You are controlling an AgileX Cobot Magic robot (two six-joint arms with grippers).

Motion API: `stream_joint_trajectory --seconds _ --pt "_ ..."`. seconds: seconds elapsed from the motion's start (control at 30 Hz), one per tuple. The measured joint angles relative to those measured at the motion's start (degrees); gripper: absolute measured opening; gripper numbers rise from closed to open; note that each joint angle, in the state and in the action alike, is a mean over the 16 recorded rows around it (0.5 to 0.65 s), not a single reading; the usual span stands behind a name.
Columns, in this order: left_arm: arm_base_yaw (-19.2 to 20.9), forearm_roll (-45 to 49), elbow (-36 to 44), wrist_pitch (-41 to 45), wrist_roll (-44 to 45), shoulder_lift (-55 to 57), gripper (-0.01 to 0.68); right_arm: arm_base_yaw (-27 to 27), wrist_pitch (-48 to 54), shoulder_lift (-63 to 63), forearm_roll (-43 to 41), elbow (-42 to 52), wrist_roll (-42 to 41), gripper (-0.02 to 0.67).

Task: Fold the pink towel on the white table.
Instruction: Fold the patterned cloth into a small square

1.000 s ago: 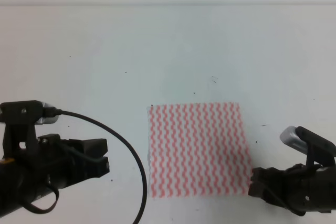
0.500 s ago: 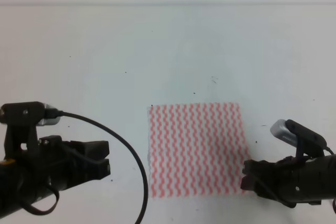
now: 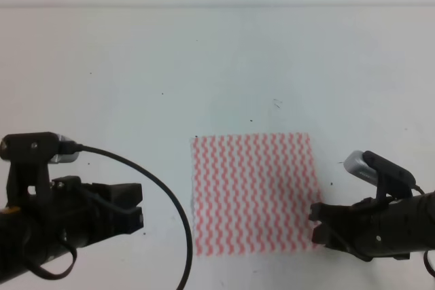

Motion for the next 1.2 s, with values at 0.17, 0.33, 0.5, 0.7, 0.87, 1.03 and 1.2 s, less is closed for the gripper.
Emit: stream_joint_trajectory --seconds 0.17,0.33,0.5,0.7,0.87,1.03,1.2 --pt "0.0 0.05 0.0 0.25 0.97 -0.03 -0.004 0.0 0.14 0.11 0.14 -0.36 -0.06 0.077" --pt "0.0 0.09 0.0 0.68 3.42 -0.03 -0.004 0.02 1.23 -0.24 0.43 -1.4 -0.06 0.021" --pt "0.0 0.11 -0.01 0.8 7.41 -0.01 -0.004 0.03 2.59 -0.78 0.5 -3.15 -0.11 -0.014" --pt "0.0 0.01 0.0 0.51 13.01 0.78 -0.004 0.07 3.36 -1.63 0.62 -6.03 -0.57 -0.016" --pt "0.0 -1.0 0.0 0.37 18.54 2.17 -0.004 0.07 1.93 -1.86 0.44 -7.83 -1.3 -0.017" --pt "0.0 -5.75 0.0 1.23 27.02 4.1 -0.004 0.07 -0.07 -1.95 0.34 -9.15 -2.27 -0.017" --pt "0.0 -13.68 0.0 3.84 38.95 5.99 -0.003 0.07 -2.04 -1.9 0.26 -10.14 -2.96 -0.017"
